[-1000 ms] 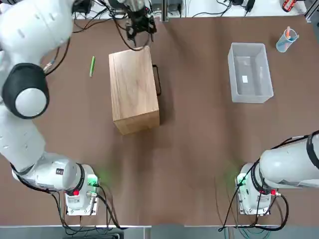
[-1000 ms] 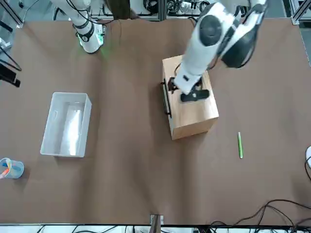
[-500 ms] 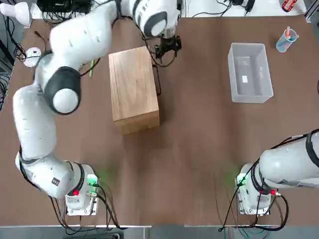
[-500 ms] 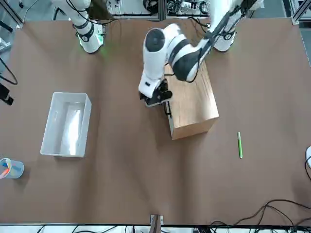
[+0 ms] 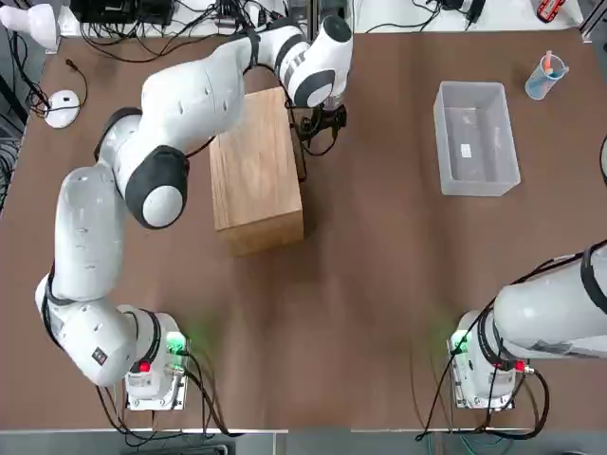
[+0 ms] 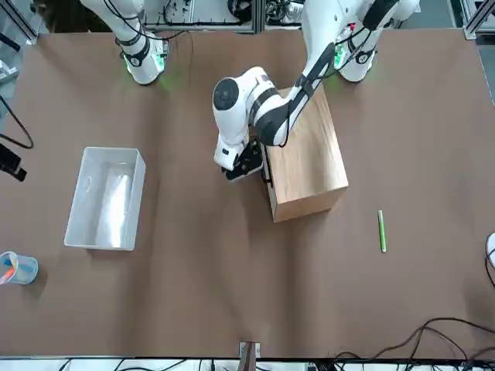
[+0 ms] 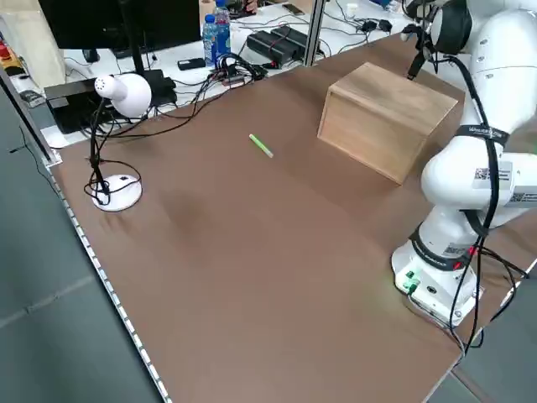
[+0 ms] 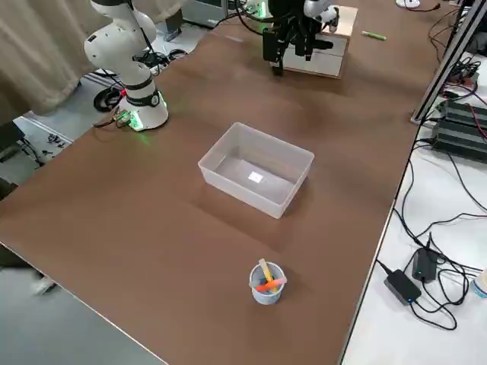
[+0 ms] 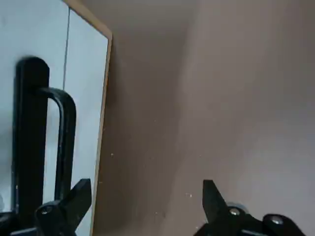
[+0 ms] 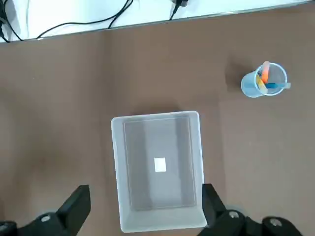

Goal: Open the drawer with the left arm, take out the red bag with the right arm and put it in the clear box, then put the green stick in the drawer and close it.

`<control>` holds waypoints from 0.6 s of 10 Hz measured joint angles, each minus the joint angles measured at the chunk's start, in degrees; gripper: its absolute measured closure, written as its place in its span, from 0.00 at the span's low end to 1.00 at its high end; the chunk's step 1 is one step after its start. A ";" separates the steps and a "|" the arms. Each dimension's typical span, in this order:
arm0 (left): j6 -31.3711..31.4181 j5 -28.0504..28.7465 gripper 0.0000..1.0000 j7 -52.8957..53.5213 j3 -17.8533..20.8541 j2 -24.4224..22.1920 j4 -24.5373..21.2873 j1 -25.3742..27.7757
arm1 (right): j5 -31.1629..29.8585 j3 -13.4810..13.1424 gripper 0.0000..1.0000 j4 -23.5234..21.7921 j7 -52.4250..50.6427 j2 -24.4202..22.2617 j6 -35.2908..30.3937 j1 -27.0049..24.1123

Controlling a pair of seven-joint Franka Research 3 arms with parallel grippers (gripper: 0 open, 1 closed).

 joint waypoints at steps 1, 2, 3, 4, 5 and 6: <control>-2.40 0.00 0.00 0.00 -0.02 -0.04 0.44 0.00 | 0.00 0.03 0.00 -0.11 0.00 0.54 0.03 0.02; -4.02 0.00 0.00 0.00 -0.07 -0.14 0.97 -0.03 | -0.02 0.03 0.00 -0.39 0.00 1.49 -0.13 0.03; -5.48 0.00 0.00 0.00 -0.04 -0.32 1.33 -0.02 | -0.04 0.05 0.00 -0.65 0.00 3.39 -0.01 0.10; -5.98 0.00 0.00 0.00 -0.02 -0.51 1.47 -0.02 | -0.04 0.08 0.00 -0.66 0.00 5.12 0.44 0.29; -6.22 0.00 0.00 0.00 -0.02 -0.62 1.48 -0.02 | -0.04 0.09 0.00 -0.62 0.00 5.82 0.67 0.44; -6.49 0.00 0.00 0.04 -0.02 -0.60 1.42 -0.02 | -0.04 0.09 0.00 -0.53 0.00 5.84 0.63 0.45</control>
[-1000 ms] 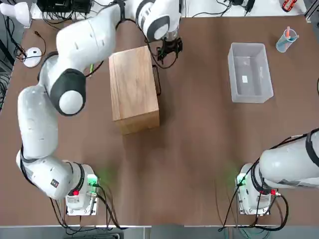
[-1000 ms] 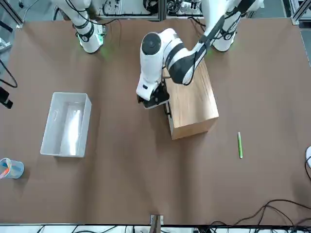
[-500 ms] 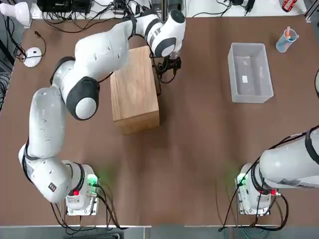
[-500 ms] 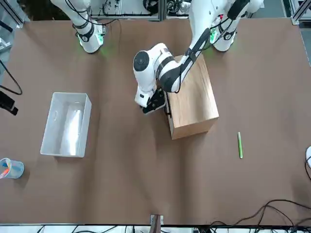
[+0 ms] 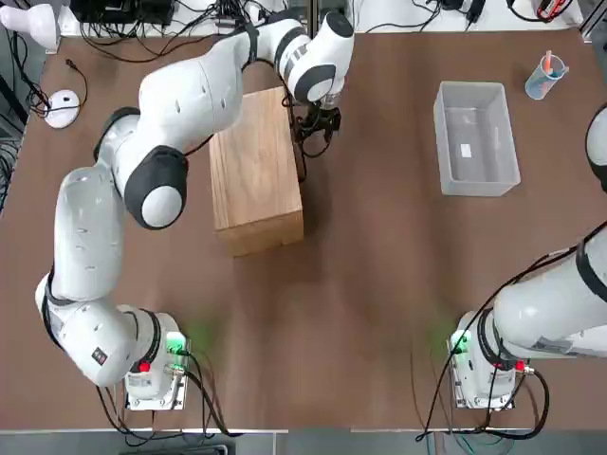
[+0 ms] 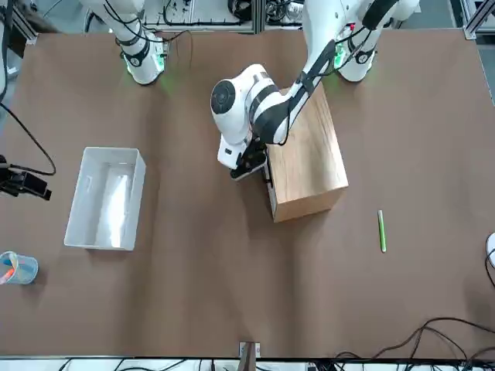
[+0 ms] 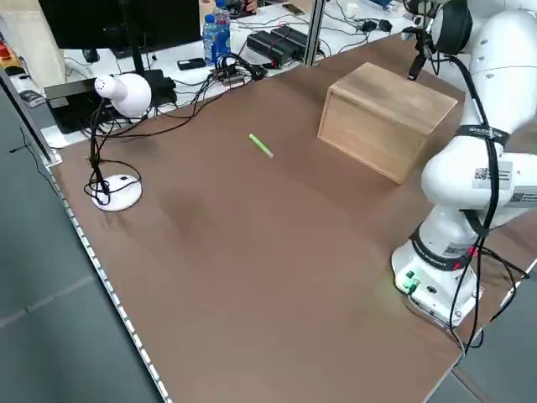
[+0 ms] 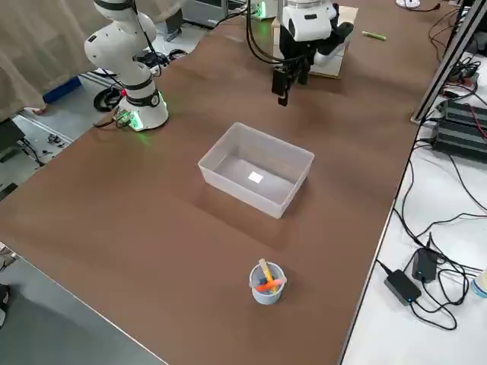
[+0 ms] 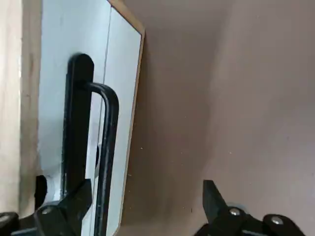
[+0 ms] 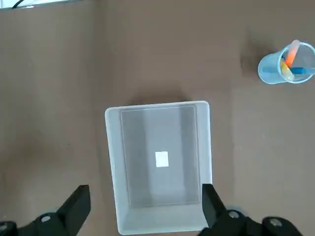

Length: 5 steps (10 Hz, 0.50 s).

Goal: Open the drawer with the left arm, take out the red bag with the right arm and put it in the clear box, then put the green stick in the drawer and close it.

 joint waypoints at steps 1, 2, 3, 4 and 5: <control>-0.17 0.00 0.00 0.04 0.00 0.15 -0.14 0.00 | 0.00 0.00 0.00 0.31 0.00 -0.02 -0.11 0.00; -0.20 0.00 0.02 0.07 0.00 0.49 -0.24 -0.01 | 0.00 -0.01 0.00 0.42 0.00 -0.04 -0.14 -0.01; -0.20 0.00 0.03 0.08 0.00 0.92 -0.29 -0.03 | 0.00 -0.02 0.00 0.43 0.00 -0.04 -0.15 -0.02; -0.37 0.07 0.19 0.11 0.03 1.11 -0.36 -0.03 | 0.00 -0.03 0.00 0.43 0.00 -0.04 -0.15 -0.02; -0.60 0.08 0.33 0.14 0.04 1.10 -0.36 -0.04 | 0.00 0.02 0.00 0.42 0.00 -0.03 -0.24 0.05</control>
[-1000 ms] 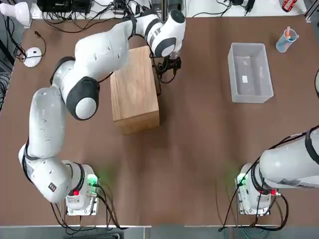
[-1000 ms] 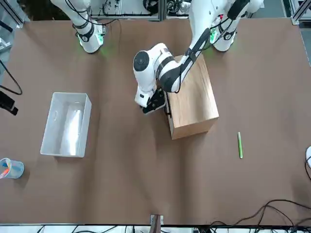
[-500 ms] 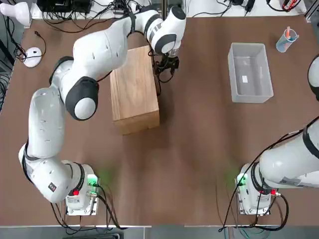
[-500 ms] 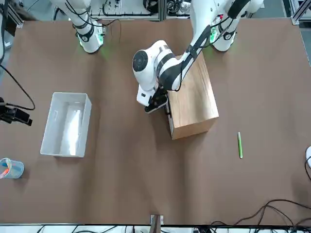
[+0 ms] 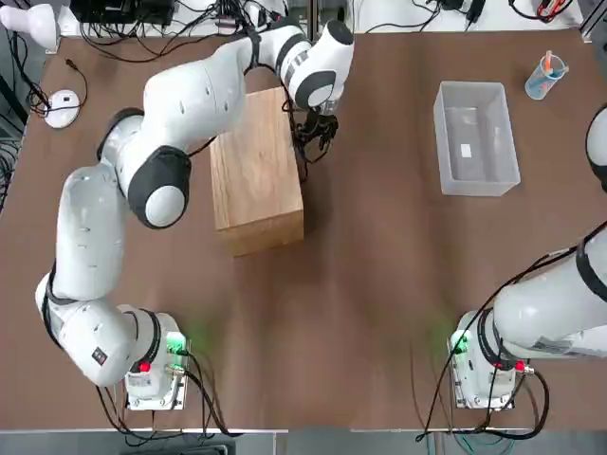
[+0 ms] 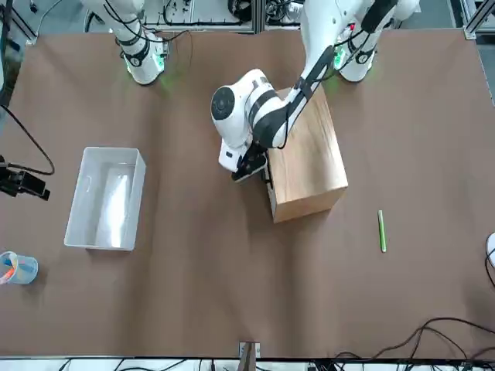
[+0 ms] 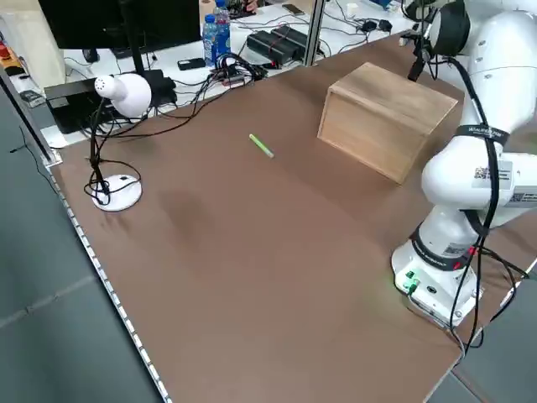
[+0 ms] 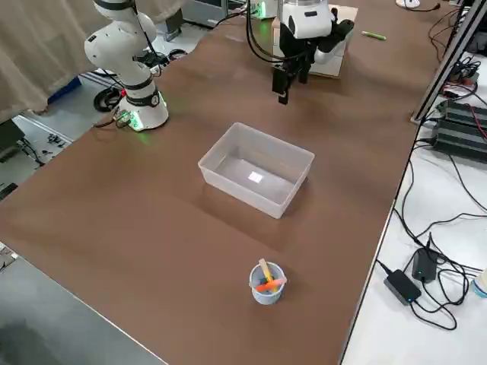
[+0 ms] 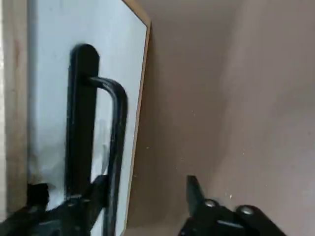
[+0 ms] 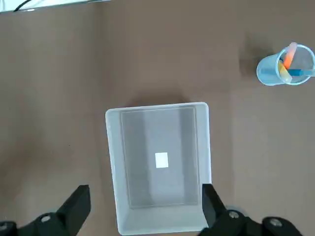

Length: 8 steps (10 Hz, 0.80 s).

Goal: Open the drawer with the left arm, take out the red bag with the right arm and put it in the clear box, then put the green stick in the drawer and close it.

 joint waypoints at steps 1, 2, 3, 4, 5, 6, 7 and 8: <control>0.00 0.07 0.50 0.00 -0.01 0.00 0.00 -0.08 | 0.02 0.15 0.00 -0.05 -0.05 0.05 -0.11 0.47; 0.00 0.20 0.66 0.00 0.00 0.00 0.00 -0.22 | 0.02 0.26 0.00 -0.25 -0.04 0.27 -0.32 1.87; 0.01 0.26 0.79 0.10 0.01 0.00 -0.01 -0.42 | 0.00 0.33 0.00 -0.57 0.03 1.05 -0.52 3.91; 1.33 0.65 0.88 1.82 0.03 0.05 -0.10 -0.66 | -0.03 0.34 0.00 -0.73 0.06 2.32 -0.52 5.74; 3.34 0.65 0.88 1.98 0.02 0.06 -0.13 -0.95 | -0.06 0.36 0.00 -0.74 0.10 3.53 -0.49 6.90; 5.70 0.65 0.88 1.91 0.02 0.08 -0.15 -1.45 | -0.07 0.36 0.00 -0.73 0.10 4.40 -0.43 7.58; 7.81 0.65 0.88 1.80 0.04 0.10 -0.17 -2.00 | -0.07 0.36 0.00 -0.72 0.10 4.87 -0.39 7.84; 9.76 0.66 0.89 1.81 0.04 0.13 -0.21 -2.42 | -0.07 0.36 0.00 -0.73 0.09 5.08 -0.28 7.96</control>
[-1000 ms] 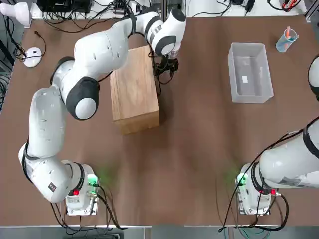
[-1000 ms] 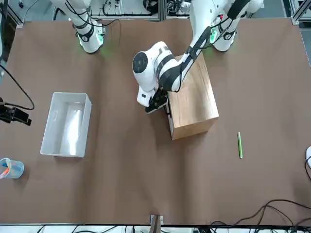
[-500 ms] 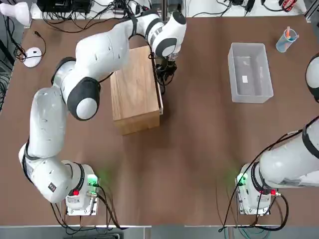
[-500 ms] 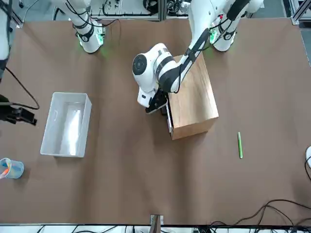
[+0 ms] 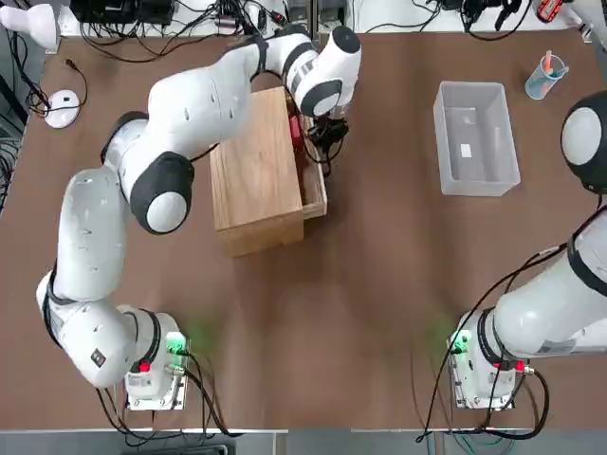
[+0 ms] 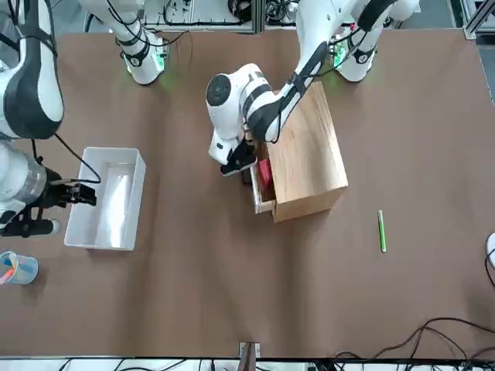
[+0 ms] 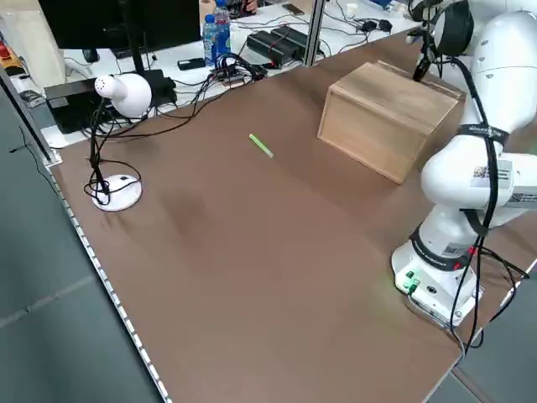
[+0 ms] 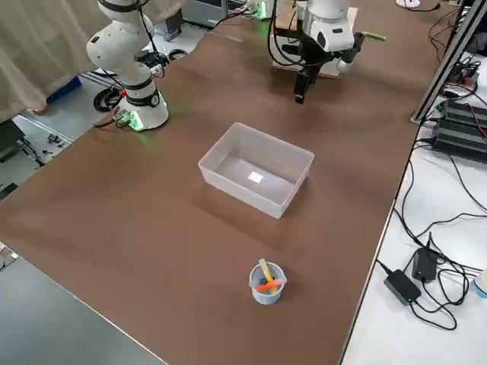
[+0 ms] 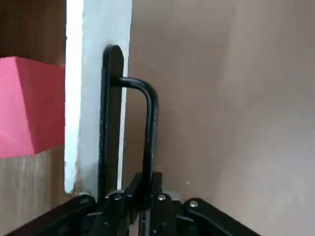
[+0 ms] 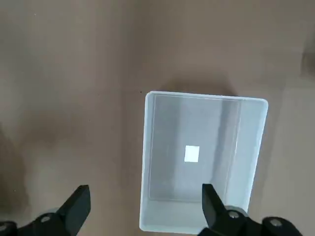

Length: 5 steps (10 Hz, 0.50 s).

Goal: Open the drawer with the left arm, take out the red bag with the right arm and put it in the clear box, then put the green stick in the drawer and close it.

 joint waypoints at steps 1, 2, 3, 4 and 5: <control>1.87 0.05 0.89 0.21 0.01 0.03 -0.04 -0.23 | 0.00 0.00 0.00 0.00 -0.02 0.02 0.10 0.13; 3.58 0.05 0.89 0.24 0.00 0.13 -0.07 -0.50 | 0.05 0.00 0.00 -0.01 -0.01 0.21 0.11 0.26; 4.10 0.10 0.89 0.61 0.02 0.14 -0.10 -0.76 | 0.05 0.01 0.00 -0.02 0.18 0.94 0.12 0.32; 4.75 0.22 0.89 0.64 0.05 0.15 -0.18 -0.84 | 0.05 -0.05 0.00 -0.03 1.89 2.09 0.33 0.31; 6.75 0.22 0.89 0.55 0.03 0.22 -0.32 -1.02 | 0.08 -0.08 0.00 -0.01 5.62 2.91 0.68 0.32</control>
